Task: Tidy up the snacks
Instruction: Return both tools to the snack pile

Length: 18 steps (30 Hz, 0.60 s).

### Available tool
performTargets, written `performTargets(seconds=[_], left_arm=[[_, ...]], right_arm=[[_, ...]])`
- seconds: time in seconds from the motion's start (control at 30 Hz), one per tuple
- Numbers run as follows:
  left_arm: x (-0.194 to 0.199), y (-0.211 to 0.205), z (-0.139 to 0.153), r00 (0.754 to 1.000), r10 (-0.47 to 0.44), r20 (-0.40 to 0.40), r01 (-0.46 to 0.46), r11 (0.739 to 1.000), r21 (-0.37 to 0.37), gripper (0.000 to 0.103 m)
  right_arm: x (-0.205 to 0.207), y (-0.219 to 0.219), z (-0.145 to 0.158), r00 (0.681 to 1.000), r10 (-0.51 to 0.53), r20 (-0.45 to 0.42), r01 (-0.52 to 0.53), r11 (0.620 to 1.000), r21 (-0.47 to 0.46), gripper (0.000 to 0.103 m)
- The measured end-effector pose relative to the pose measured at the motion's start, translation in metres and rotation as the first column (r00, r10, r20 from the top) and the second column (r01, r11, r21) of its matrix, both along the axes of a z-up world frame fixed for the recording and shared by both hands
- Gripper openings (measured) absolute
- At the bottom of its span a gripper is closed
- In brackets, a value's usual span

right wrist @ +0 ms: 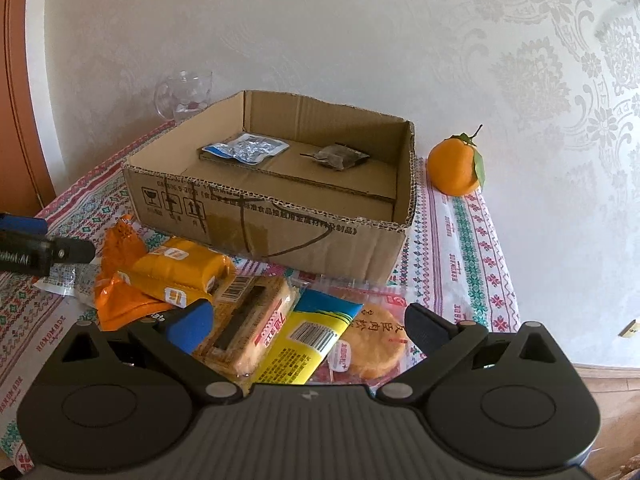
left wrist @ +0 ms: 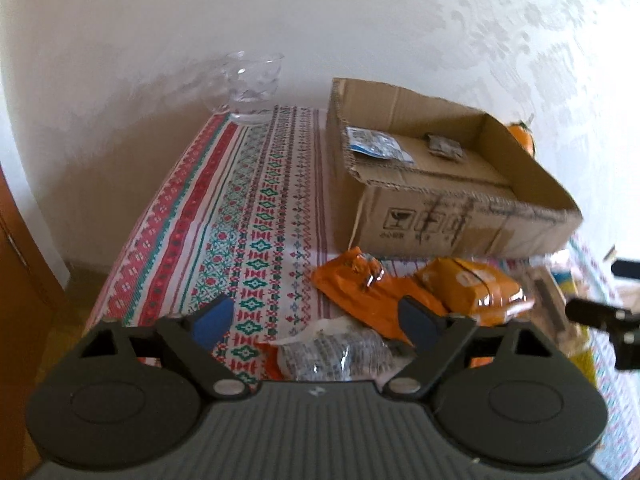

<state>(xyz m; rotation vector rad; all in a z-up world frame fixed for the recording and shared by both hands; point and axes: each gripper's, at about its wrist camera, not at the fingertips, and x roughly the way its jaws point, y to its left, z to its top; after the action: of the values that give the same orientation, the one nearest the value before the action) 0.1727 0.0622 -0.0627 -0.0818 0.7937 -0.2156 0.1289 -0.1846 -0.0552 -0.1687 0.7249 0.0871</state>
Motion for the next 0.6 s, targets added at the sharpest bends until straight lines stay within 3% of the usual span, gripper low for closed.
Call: performTargets(seconds=[0.07, 0.17, 0.37, 0.6], left_arm=[[0.002, 0.002, -0.002, 1.000, 0.003, -0.019, -0.003, 0.999, -0.035, 0.066], [0.004, 0.002, -0.007, 0.999, -0.011, -0.045, 0.008, 0.998, -0.070, 0.066], [-0.011, 0.000, -0.013, 0.991, -0.067, -0.112, 0.060, 0.996, -0.066, 0.066], [-0.039, -0.004, -0.009, 0.984, -0.133, -0.121, 0.131, 0.991, -0.027, 0.066]], right_arm=[[0.000, -0.001, 0.001, 1.000, 0.003, 0.005, -0.003, 1.000, 0.007, 0.103], [0.001, -0.002, 0.001, 1.000, 0.003, 0.007, -0.003, 1.000, 0.013, 0.103], [-0.001, -0.007, 0.002, 1.000, -0.004, 0.015, 0.004, 1.000, 0.023, 0.103], [-0.002, -0.014, 0.001, 1.000, -0.016, 0.015, 0.016, 0.999, 0.044, 0.103]])
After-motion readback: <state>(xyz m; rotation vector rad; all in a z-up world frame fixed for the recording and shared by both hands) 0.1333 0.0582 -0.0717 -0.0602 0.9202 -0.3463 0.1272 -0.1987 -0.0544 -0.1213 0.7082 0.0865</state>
